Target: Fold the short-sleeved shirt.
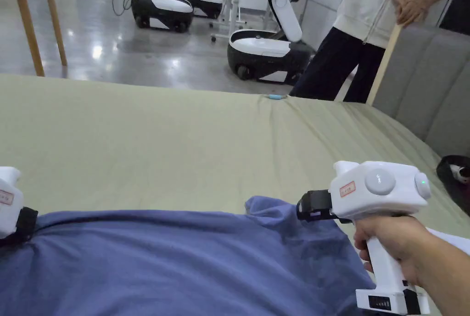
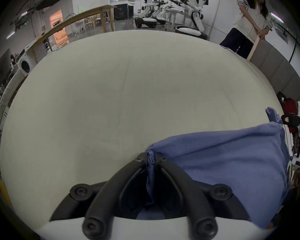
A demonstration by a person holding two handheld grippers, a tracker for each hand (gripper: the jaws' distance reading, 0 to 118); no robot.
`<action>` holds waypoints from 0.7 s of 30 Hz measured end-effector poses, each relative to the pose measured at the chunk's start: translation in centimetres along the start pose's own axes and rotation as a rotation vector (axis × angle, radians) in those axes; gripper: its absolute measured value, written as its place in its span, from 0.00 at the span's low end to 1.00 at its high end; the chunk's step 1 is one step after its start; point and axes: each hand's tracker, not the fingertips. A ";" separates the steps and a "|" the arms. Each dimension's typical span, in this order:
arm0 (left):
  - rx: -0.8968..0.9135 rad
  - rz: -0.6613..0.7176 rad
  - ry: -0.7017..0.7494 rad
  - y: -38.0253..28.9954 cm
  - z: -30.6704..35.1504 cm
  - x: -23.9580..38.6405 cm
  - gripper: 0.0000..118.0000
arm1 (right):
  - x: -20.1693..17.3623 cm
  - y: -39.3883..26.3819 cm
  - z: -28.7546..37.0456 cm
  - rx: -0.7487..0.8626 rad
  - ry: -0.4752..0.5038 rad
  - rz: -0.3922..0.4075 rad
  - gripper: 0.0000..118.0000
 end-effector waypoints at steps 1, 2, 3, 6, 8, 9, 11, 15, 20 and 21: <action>-0.002 -0.004 0.001 0.0 0.0 0.1 0.05 | 0.2 0.1 -0.6 -0.004 0.001 -0.003 0.60; -0.004 -0.008 0.003 0.1 -0.1 0.2 0.05 | 0.3 0.1 -1.0 -0.022 0.013 -0.019 0.45; -0.004 -0.009 0.004 0.1 -0.2 0.2 0.05 | 0.1 -0.2 -1.2 -0.034 0.036 -0.033 0.43; -0.002 -0.010 0.008 0.1 -0.3 0.3 0.05 | -0.7 -0.7 -1.3 -0.018 0.006 0.044 0.26; 0.004 -0.013 0.014 0.1 -0.2 0.4 0.05 | -1.0 -0.9 -0.7 -0.005 -0.007 0.048 0.11; 0.016 -0.014 0.020 -0.1 -0.1 0.5 0.05 | -1.2 -1.1 -0.3 0.006 -0.004 0.050 0.07; 0.044 -0.016 0.036 -0.5 0.4 0.8 0.05 | -1.9 -1.5 0.5 0.028 -0.037 0.105 0.06; 0.105 0.001 0.065 -0.8 2.9 1.0 0.05 | -2.5 -1.7 3.8 0.130 -0.011 0.078 0.05; 0.201 0.029 0.039 -0.1 9.0 0.3 0.05 | -3.2 -1.4 10.0 0.255 -0.002 0.095 0.05; 0.229 0.028 0.045 -0.1 10.7 0.3 0.05 | -3.2 -1.4 11.6 0.293 0.012 0.092 0.05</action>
